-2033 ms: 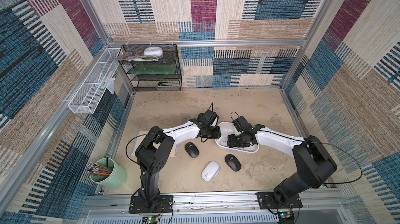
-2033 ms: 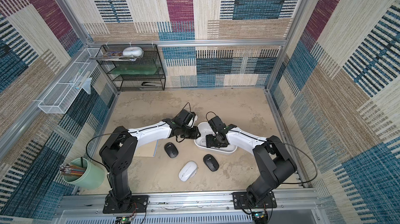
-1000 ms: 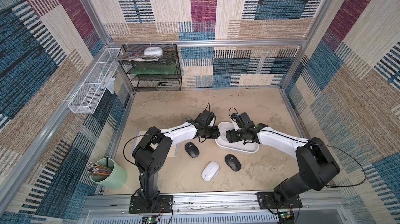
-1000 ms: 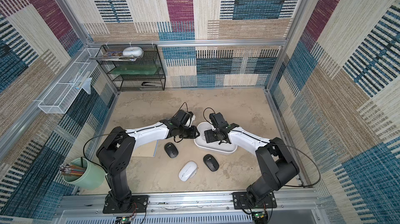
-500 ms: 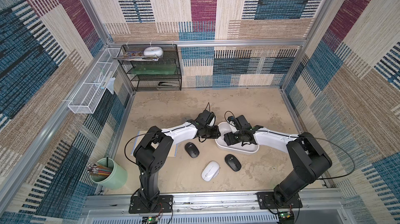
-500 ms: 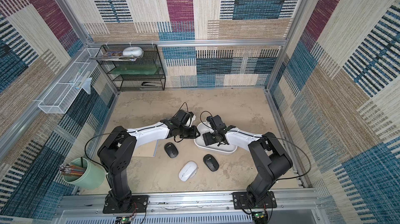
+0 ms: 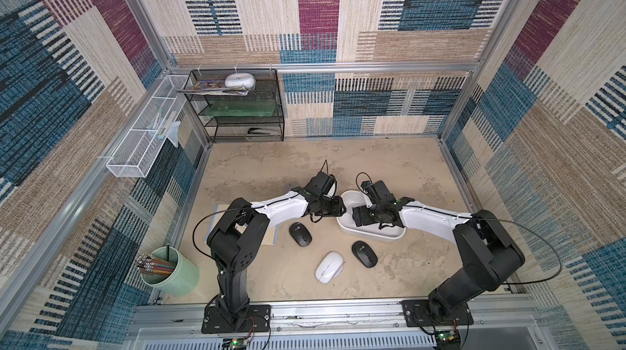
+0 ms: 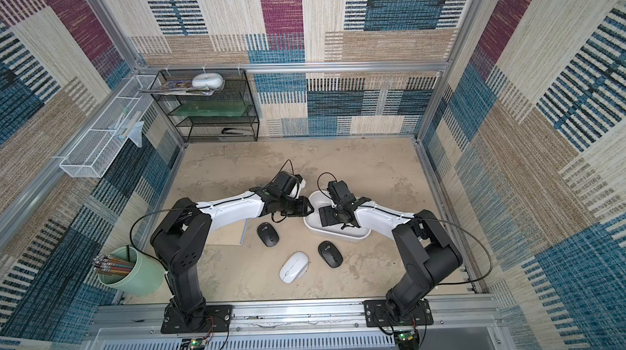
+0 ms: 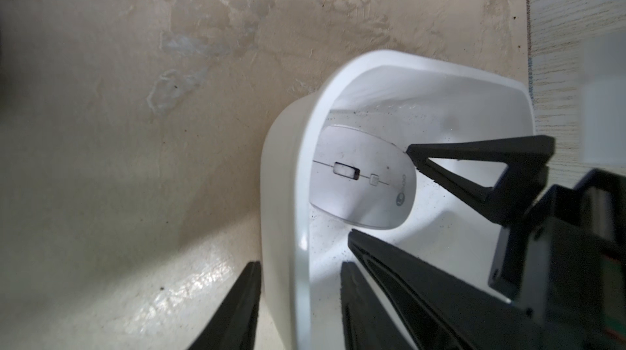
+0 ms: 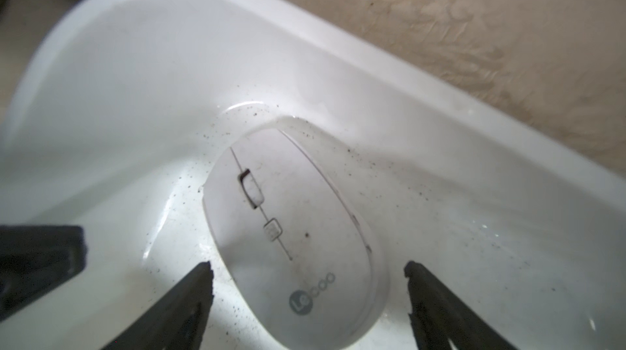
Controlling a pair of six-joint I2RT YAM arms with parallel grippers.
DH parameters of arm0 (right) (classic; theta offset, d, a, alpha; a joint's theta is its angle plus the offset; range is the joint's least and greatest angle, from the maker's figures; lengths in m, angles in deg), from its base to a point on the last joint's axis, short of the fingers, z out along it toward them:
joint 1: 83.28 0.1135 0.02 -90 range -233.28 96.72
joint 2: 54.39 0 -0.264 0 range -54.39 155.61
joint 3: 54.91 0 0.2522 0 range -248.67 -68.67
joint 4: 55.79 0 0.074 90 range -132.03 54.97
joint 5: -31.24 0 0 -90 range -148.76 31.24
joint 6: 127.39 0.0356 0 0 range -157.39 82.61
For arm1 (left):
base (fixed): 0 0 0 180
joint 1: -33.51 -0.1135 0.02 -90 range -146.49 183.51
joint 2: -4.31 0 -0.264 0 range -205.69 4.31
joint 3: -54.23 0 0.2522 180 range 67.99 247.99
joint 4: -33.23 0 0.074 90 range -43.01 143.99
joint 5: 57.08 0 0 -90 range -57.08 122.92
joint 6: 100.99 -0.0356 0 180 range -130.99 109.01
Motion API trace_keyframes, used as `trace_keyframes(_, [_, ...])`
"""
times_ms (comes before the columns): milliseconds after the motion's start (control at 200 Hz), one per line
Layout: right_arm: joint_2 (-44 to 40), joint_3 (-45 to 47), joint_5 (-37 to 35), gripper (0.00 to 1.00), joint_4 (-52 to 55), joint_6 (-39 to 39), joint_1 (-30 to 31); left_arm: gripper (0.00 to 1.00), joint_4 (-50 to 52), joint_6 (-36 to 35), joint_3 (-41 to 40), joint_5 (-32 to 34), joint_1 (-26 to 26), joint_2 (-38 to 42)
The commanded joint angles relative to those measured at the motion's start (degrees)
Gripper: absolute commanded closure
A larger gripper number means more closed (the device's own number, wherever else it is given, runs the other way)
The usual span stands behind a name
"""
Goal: Take out the mouse from the storage box
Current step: Adjust the mouse in the storage box, then pick up the mouse from the storage box.
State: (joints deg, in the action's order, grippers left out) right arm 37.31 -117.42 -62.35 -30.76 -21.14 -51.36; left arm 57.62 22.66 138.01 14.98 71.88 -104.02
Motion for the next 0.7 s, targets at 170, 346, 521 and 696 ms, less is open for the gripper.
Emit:
trace_keyframes(170, [3.9,-2.5,-0.9,0.04,0.1,-3.7,0.2,0.57,-0.9,0.1,-0.6,-0.1,-0.1,0.9])
trace_keyframes(346, [6.4,-3.7,0.0,0.1,-0.9,-4.5,0.5,0.57,-1.0,0.3,-0.3,-0.7,0.0,0.3])
trace_keyframes(521, [6.8,-3.5,-0.2,0.19,-0.8,-4.3,0.8,0.58,-1.3,0.6,-0.4,-0.6,-0.1,0.5])
trace_keyframes(696, [5.2,-2.0,-0.6,0.32,0.0,-2.4,0.8,0.57,-1.3,0.6,-0.7,-0.3,0.0,1.0])
